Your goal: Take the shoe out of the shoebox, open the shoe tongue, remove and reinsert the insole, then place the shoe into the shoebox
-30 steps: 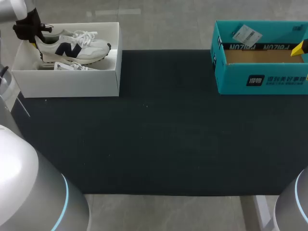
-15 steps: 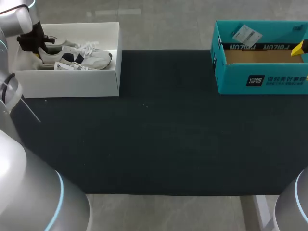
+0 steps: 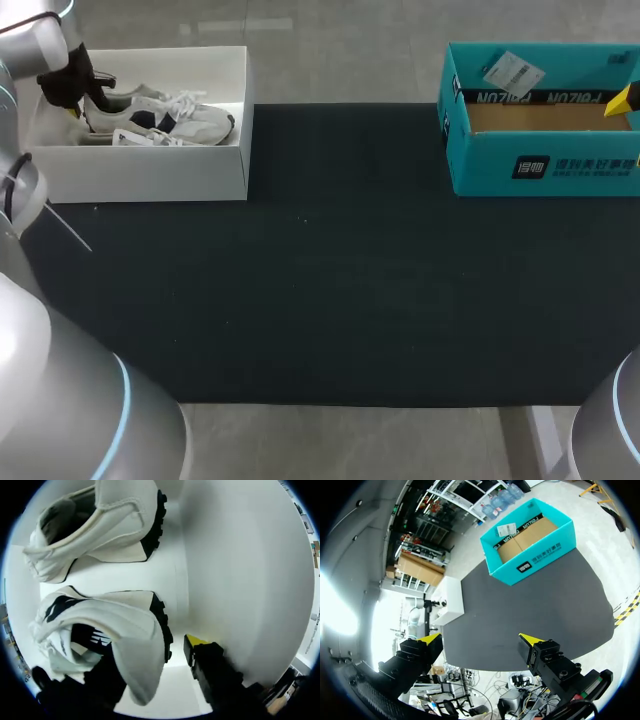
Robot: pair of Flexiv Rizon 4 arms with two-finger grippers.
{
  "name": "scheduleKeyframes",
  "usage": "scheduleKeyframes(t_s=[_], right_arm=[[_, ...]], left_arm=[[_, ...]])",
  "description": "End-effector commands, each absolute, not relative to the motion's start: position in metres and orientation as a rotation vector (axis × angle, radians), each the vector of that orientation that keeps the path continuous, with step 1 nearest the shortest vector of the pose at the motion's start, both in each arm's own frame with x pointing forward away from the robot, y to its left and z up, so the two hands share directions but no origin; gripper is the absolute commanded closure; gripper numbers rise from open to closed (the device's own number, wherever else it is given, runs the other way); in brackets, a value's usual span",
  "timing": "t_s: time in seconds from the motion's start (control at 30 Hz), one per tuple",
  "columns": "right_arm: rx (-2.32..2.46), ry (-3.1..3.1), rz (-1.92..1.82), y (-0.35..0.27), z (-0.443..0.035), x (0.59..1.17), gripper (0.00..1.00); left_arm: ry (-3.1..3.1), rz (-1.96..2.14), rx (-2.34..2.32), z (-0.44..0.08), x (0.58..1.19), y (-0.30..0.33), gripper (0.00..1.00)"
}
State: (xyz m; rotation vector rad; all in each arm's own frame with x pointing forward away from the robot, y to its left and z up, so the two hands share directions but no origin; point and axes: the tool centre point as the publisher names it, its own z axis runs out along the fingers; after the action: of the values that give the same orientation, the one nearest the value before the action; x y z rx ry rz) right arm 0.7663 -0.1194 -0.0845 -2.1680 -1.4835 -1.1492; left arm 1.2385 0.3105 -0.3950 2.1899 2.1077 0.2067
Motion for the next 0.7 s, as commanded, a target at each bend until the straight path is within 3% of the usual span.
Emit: scheduleKeyframes(t_s=[0.03,0.7], right_arm=[[-2.171,-1.482,-1.146,-0.119,-0.085,0.767,0.0],[-2.171,-1.482,-1.146,-0.119,-0.085,0.767,0.0]], left_arm=[[2.185,0.096,2.251,-0.367,1.258,0.311,0.0],[2.189,0.108,2.209,-0.282,1.19,0.303,0.0]])
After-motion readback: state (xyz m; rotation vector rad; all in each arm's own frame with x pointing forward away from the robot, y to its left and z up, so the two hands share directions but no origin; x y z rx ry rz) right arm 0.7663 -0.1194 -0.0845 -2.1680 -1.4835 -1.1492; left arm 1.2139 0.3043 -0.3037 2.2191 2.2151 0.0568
